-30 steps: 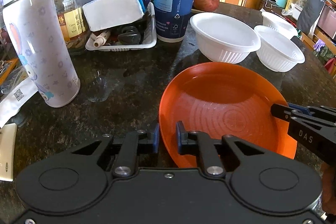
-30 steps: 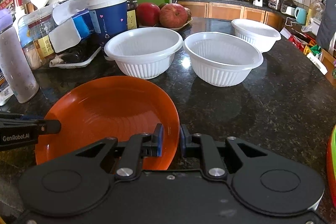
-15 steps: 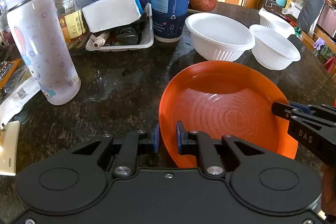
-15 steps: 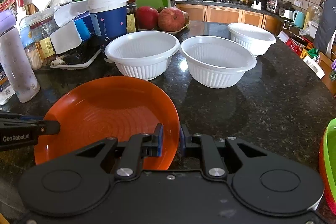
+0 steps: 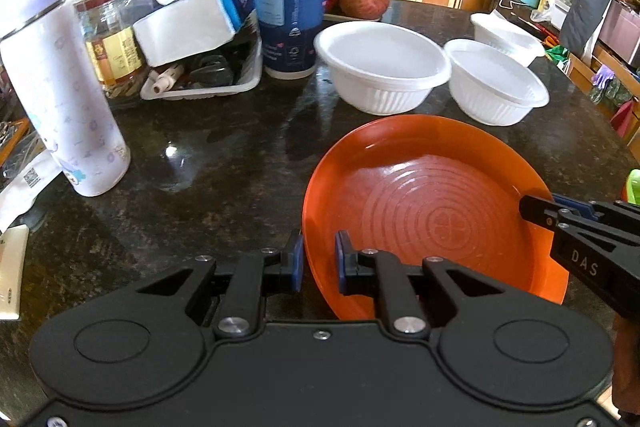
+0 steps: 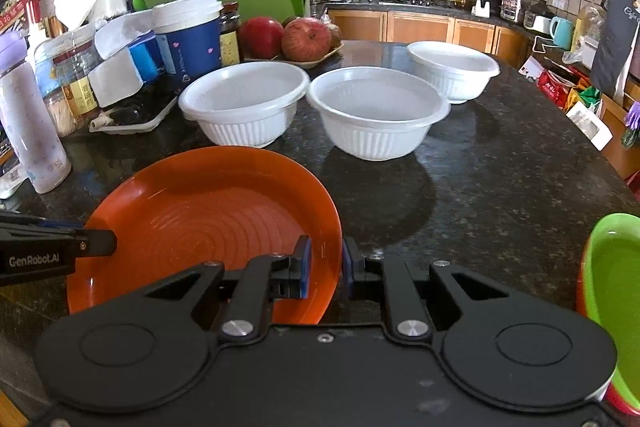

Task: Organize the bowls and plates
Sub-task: 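Lift the orange plate with the left tool and carry it toward the green plate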

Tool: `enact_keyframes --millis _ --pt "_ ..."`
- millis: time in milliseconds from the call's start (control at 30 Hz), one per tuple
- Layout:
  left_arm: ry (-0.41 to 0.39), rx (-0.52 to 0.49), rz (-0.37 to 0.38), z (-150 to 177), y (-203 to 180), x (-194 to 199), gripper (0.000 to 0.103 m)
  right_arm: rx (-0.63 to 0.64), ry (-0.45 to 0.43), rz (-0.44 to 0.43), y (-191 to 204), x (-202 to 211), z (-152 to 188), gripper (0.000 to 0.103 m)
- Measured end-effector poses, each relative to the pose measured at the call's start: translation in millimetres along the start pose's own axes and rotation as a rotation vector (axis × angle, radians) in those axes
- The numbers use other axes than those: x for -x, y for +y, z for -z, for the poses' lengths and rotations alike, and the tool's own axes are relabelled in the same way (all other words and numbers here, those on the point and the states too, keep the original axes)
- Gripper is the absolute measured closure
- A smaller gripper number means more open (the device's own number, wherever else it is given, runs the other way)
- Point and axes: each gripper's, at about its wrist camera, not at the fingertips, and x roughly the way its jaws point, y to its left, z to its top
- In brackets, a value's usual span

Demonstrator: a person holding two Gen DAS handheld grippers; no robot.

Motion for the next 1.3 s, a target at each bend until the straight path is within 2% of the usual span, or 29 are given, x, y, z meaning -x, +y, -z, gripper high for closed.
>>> enact_keyframes --millis 467,933,1300 --pt "-0.036 -0.031 0.000 1 -75 18 0.082 -0.052 -0.060 0.004 -75 42 9 0.085" --pt "-0.080 -0.114 0.066 3 -169 26 0.082 -0.109 -0.114 0.114 -174 100 36 0.085" --pt "-0.097 -0.175 0.102 3 -233 17 0.082 -0.162 -0.119 0.190 -240 125 59 0.085"
